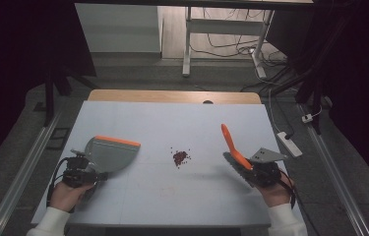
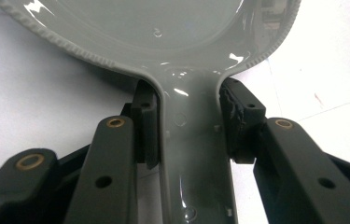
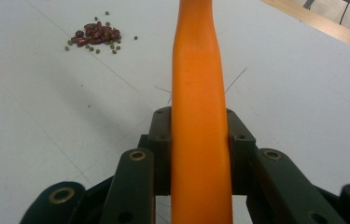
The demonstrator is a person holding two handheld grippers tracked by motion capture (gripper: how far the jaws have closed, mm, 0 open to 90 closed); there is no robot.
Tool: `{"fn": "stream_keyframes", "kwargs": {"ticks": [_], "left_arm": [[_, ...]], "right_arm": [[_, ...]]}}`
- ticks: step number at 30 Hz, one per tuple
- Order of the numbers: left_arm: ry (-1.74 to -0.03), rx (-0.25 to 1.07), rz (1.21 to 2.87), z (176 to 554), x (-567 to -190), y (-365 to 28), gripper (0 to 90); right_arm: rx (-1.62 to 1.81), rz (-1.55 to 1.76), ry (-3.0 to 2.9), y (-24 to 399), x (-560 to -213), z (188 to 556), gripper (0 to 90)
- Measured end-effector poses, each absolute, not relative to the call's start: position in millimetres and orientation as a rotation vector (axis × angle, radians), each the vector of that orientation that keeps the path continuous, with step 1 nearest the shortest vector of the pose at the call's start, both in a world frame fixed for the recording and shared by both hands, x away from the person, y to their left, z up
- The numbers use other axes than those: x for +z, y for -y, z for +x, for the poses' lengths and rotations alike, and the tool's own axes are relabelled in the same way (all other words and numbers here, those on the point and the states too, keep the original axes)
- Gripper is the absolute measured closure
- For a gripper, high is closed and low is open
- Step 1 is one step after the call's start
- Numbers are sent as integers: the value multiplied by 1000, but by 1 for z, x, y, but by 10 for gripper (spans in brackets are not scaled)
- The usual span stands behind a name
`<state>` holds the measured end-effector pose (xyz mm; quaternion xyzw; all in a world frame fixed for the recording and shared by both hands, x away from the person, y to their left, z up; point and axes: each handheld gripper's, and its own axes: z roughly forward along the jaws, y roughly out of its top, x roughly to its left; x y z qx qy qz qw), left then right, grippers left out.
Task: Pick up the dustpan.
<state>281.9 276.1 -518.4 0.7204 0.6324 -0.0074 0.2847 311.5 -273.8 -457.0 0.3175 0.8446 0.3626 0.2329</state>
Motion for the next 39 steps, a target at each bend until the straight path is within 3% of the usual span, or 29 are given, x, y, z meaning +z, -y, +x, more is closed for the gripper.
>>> {"fn": "stream_keyframes", "kwargs": {"ticks": [21, 39], "left_arm": [[-1498, 63, 1903, 276, -511, -288, 620], [-1292, 113, 1915, 294, -503, -287, 619]], "right_arm": [[1024, 866, -2308, 275, -454, 310, 701], [1038, 835, -2292, 264, -449, 314, 701]]}}
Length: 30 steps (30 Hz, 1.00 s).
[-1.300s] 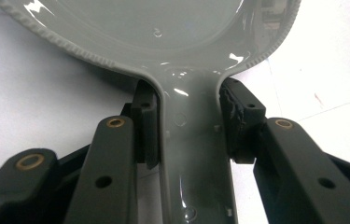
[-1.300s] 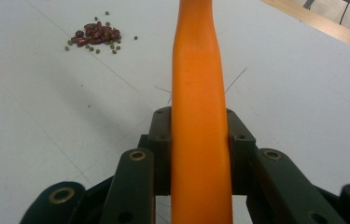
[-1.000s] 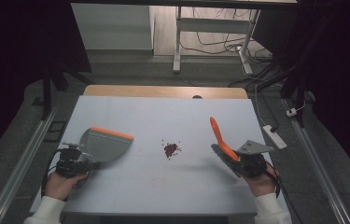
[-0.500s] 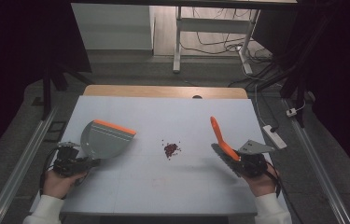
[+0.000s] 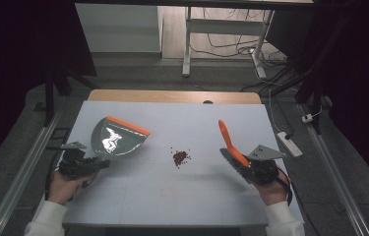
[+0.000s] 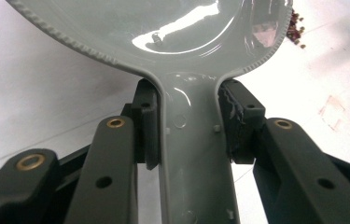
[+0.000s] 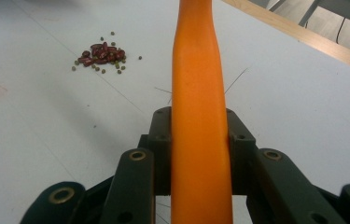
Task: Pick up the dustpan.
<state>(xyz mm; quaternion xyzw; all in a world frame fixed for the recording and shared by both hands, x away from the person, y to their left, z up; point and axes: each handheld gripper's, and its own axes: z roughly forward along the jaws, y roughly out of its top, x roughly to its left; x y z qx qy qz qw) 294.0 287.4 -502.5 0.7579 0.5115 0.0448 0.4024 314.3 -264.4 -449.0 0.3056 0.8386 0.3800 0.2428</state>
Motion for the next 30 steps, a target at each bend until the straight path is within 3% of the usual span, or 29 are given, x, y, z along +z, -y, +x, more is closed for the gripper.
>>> {"fn": "stream_keyframes", "kwargs": {"ticks": [30], "left_arm": [[-971, 45, 2017, 300, -490, -264, 618]], "right_arm": [[1101, 842, -2291, 236, -443, 340, 701]]}}
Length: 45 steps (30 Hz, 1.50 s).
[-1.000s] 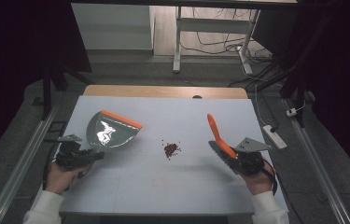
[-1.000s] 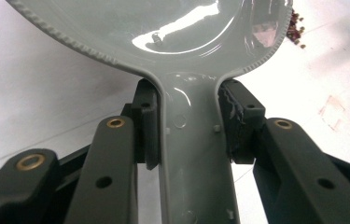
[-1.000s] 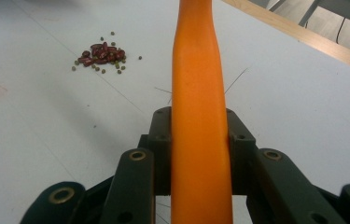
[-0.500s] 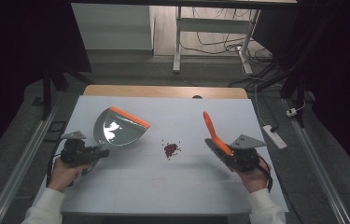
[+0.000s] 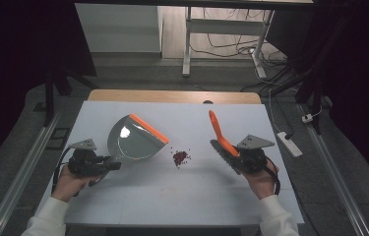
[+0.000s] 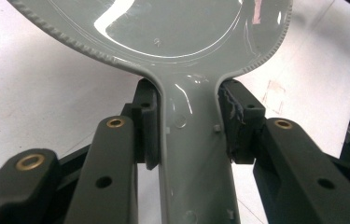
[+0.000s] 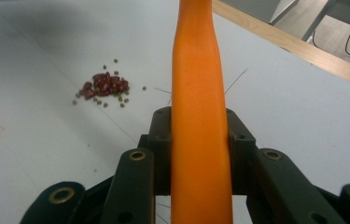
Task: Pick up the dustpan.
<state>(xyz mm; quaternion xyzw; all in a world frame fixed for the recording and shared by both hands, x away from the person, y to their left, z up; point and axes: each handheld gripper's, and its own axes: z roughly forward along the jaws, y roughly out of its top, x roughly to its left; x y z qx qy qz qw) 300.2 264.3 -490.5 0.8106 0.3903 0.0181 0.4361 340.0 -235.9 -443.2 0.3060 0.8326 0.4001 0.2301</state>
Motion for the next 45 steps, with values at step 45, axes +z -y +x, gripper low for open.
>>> {"fn": "stream_keyframes", "kwargs": {"ticks": [45], "left_arm": [[-769, -114, 2298, 283, -489, -235, 618]], "right_arm": [[1184, 848, -2266, 176, -438, 401, 701]]}}
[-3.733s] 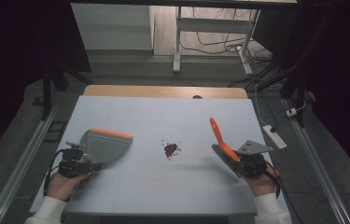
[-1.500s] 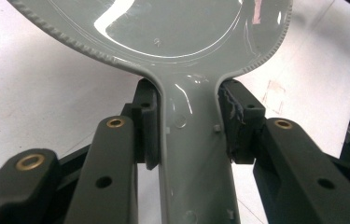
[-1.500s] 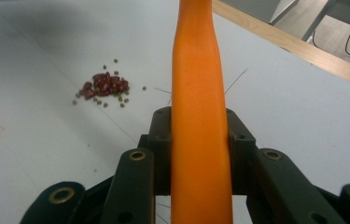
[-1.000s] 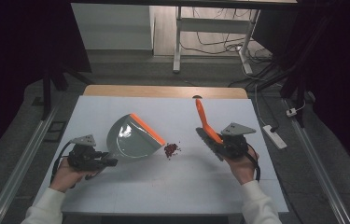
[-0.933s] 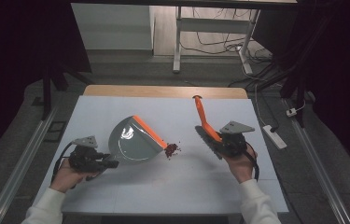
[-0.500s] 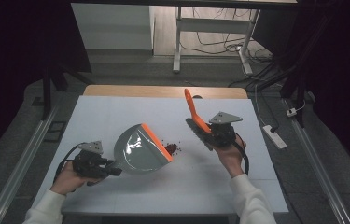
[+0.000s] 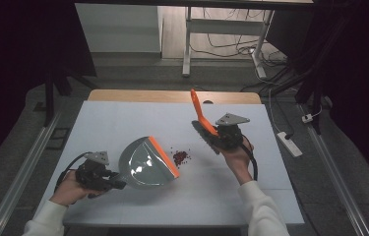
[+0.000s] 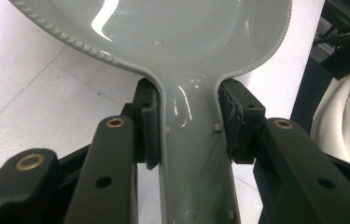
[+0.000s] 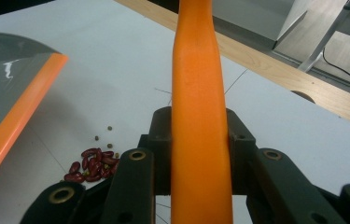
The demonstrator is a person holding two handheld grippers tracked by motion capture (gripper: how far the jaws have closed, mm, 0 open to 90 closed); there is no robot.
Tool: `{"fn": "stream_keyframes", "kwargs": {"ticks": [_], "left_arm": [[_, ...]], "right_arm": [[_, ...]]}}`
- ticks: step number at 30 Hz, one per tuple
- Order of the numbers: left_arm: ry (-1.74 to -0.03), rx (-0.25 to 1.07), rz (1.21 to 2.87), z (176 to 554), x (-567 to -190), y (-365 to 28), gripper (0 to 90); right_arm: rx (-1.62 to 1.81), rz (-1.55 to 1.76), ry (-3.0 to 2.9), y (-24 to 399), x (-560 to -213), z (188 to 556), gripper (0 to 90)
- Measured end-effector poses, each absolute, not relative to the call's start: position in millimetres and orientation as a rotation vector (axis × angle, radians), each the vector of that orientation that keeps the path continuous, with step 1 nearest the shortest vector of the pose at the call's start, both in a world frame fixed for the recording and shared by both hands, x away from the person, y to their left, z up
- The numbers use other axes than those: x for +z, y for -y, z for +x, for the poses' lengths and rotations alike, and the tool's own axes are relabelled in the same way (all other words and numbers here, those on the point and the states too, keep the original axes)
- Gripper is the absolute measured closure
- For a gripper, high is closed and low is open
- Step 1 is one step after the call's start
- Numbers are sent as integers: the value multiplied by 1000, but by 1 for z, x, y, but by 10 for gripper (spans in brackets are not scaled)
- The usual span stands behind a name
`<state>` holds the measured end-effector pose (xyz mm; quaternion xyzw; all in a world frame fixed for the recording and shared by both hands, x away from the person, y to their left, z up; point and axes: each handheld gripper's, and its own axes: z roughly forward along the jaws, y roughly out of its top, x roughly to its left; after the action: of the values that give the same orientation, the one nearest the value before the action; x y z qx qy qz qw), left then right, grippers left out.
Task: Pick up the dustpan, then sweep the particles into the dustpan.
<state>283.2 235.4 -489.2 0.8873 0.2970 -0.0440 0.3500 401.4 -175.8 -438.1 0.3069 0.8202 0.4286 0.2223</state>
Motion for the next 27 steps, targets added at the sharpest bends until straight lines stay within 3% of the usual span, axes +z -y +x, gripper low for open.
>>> {"fn": "stream_keyframes", "kwargs": {"ticks": [27], "left_arm": [[-837, -195, 2327, 292, -498, -236, 617]], "right_arm": [[1103, 828, -2360, 153, -457, 412, 701]]}}
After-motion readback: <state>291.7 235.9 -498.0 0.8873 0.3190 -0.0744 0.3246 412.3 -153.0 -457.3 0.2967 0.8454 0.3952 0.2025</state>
